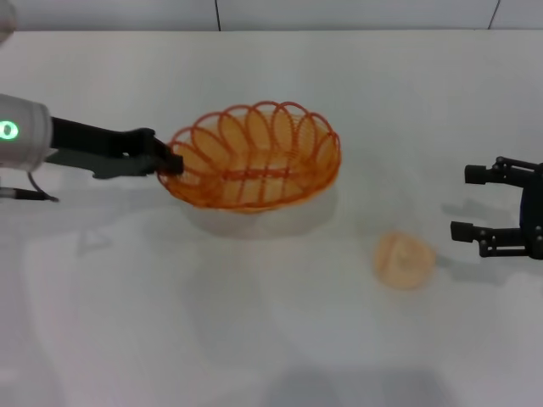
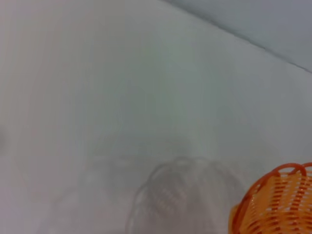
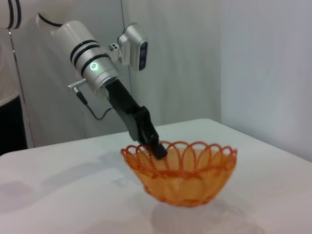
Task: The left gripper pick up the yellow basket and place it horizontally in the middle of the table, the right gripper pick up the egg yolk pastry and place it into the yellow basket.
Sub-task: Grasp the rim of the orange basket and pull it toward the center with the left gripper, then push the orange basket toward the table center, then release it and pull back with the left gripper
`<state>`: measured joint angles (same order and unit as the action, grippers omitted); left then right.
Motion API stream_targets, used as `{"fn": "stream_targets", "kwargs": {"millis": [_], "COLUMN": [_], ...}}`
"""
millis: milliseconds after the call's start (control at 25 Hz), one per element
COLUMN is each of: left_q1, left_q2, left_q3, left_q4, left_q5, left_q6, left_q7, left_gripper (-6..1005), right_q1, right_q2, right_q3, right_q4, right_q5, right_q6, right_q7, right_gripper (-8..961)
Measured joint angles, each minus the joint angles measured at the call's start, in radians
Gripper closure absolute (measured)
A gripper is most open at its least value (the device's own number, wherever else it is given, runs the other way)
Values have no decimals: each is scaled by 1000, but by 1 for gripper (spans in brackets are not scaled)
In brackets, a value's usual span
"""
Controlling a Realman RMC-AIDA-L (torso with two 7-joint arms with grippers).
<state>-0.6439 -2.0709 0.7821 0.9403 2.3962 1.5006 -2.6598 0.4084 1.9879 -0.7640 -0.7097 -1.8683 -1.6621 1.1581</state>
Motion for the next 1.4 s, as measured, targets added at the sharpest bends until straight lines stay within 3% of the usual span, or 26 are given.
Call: {"fn": "stream_targets", "kwargs": {"millis": [280,560,960,1160,1400], "left_q1": [-16,-48,-60,-86,-95], "left_q2": [-6,-9,-10,-11,-9], "left_q3": [250,364,408,415,415], "left_q4": [35,35,10,-59,-70], "left_q5": [35,34,37,35,34], "left_q6": [-82,-153,-187,-194,-193], "left_q7": [-227,-337,-348,-348,-344], "left_gripper": [920,919,920,909,722], "right_q1": [-3,-4,-5,-4,-2], "right_q2": [-12,-22,-25,-25,-24], "right_q3": [-2,0,-6,-7,-6], "right_q4": [-26,-29,-29,-30,-30], "right_q5": [-8,-9,-12,-12,-12], "right_q6": [-8,-17,-15,-7,5], "right_q7": [-15,-36,-41,-50,-55], "right_gripper": [95,95,95,95,95]}}
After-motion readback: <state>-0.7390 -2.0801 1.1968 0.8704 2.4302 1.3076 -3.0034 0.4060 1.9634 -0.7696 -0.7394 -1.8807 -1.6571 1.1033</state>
